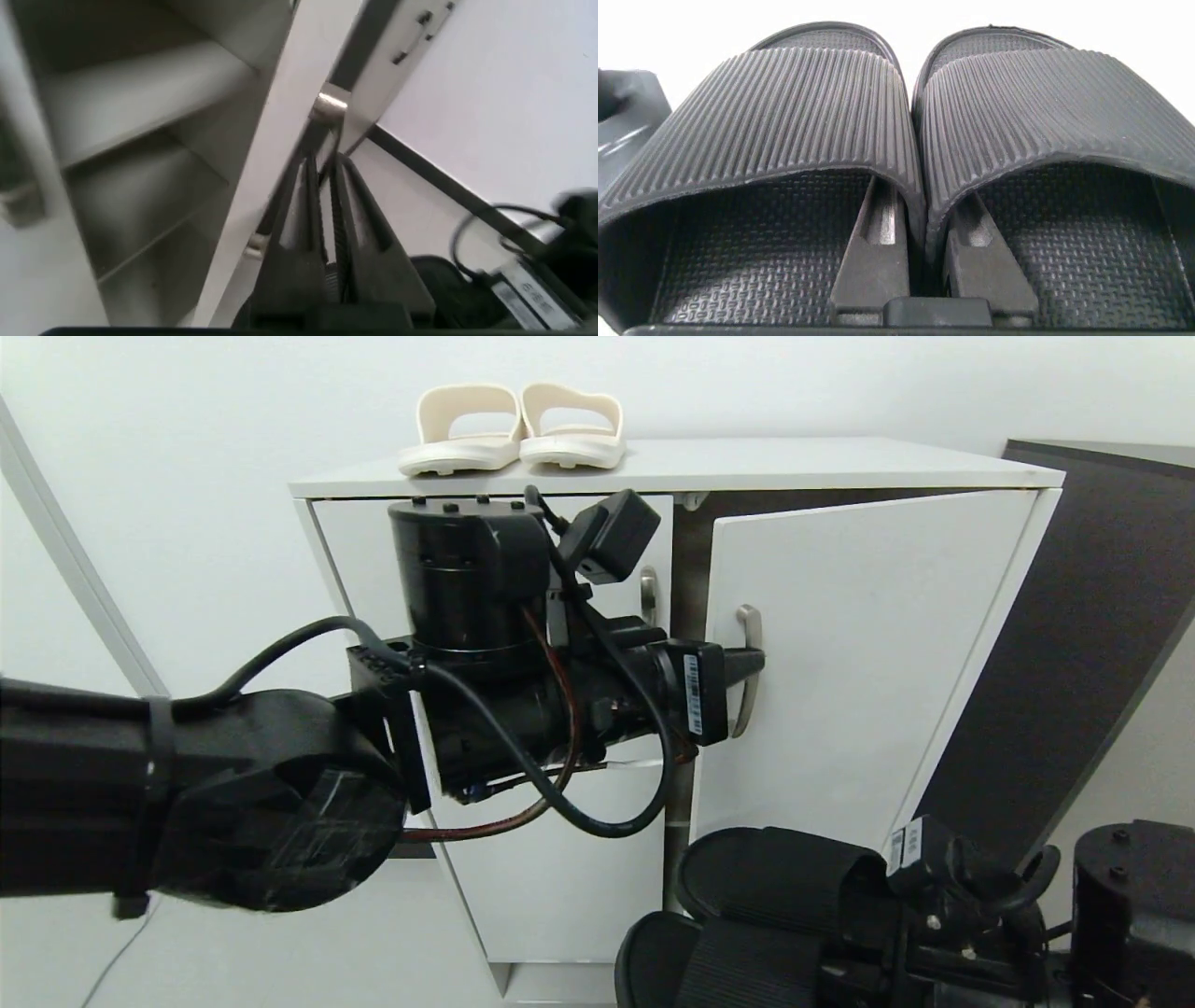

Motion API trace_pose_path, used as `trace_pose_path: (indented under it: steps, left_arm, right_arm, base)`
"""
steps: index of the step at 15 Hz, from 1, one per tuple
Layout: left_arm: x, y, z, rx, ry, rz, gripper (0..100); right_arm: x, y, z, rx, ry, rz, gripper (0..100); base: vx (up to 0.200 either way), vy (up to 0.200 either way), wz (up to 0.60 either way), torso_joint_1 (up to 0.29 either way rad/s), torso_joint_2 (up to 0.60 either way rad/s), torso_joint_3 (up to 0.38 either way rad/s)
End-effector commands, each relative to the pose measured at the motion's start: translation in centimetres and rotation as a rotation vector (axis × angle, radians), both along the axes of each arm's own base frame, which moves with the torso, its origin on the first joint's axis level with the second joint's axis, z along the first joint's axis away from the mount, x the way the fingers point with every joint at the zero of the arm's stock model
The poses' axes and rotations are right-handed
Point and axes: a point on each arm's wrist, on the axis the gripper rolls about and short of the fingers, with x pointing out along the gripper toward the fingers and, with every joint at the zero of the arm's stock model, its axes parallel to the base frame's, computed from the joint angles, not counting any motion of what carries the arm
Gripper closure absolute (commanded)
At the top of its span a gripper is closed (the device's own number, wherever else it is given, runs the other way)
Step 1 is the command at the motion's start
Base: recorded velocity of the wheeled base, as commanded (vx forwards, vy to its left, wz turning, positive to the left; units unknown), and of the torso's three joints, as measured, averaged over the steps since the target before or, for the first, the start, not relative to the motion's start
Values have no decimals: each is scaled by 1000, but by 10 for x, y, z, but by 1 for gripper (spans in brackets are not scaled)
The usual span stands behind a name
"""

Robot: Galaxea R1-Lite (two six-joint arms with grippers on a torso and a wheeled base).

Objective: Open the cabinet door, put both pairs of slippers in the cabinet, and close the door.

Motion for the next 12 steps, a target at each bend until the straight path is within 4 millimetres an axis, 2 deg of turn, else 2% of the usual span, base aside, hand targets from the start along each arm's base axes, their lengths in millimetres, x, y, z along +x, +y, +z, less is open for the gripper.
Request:
trace_pose_path:
  steps: [1,3,5,8,10,12]
  left_arm:
    - [-18,12,9,-14,-17,-8,100]
    - [-28,23,9,-12,-12,-10,100]
    - [-28,33,9,-14,-8,11,100]
    - [-10,42,7,-17,6,58,100]
    - [8,39,3,-16,21,82,100]
    - [19,32,6,-65,68,83,100]
  right_arm:
    - [-6,-5,0,8,-1,31,100]
    - [-9,-5,0,8,3,51,100]
    - [-13,-4,-2,3,7,66,100]
    - [-19,-3,-6,-11,19,91,100]
    - [-20,-3,-7,-15,24,96,100]
    - [-21,-2,-8,-19,27,100,100]
  base:
    - [0,0,0,0,0,0]
    - [0,0,0,0,0,0]
    - [0,0,0,0,0,0]
    - [0,0,0,0,0,0]
    - [0,0,0,0,0,0]
    - [0,0,0,0,0,0]
